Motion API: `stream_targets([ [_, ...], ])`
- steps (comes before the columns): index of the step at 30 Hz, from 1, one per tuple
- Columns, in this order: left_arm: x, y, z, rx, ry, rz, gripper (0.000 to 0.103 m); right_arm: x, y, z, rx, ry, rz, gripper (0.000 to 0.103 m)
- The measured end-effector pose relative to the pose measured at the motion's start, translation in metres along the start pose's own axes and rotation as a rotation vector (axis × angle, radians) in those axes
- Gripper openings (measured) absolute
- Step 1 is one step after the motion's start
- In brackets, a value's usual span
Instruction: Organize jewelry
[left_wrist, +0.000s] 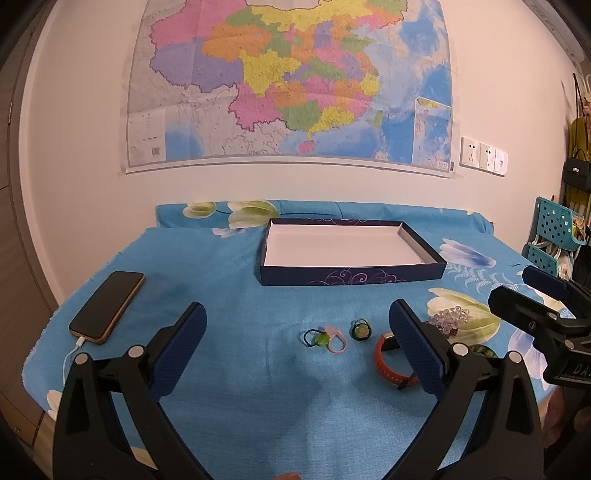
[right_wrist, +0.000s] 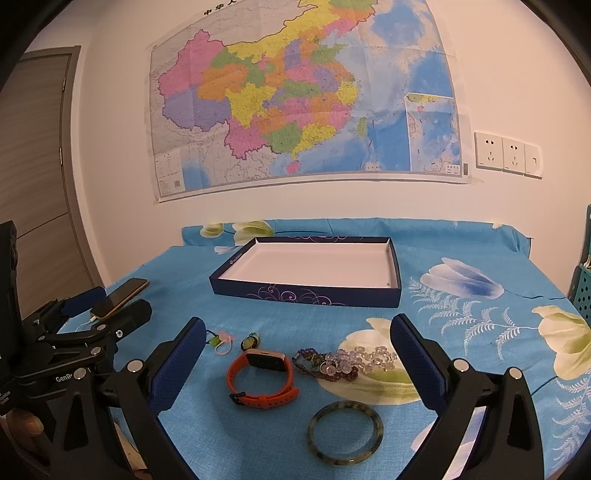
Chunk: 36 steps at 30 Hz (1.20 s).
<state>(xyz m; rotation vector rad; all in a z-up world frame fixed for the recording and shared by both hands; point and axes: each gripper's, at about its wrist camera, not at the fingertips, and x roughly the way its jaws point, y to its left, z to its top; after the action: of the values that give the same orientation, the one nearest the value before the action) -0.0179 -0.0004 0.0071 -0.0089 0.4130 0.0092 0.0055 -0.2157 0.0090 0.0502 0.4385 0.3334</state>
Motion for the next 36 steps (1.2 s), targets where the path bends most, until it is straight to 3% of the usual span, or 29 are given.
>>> stream_targets([
  [36,0.0057,-0.0029,0.0041,0.014,0.007,-0.015,0.097,0.0026,-0.0034,0.0031,0.007,0.010,0.016,0.097],
])
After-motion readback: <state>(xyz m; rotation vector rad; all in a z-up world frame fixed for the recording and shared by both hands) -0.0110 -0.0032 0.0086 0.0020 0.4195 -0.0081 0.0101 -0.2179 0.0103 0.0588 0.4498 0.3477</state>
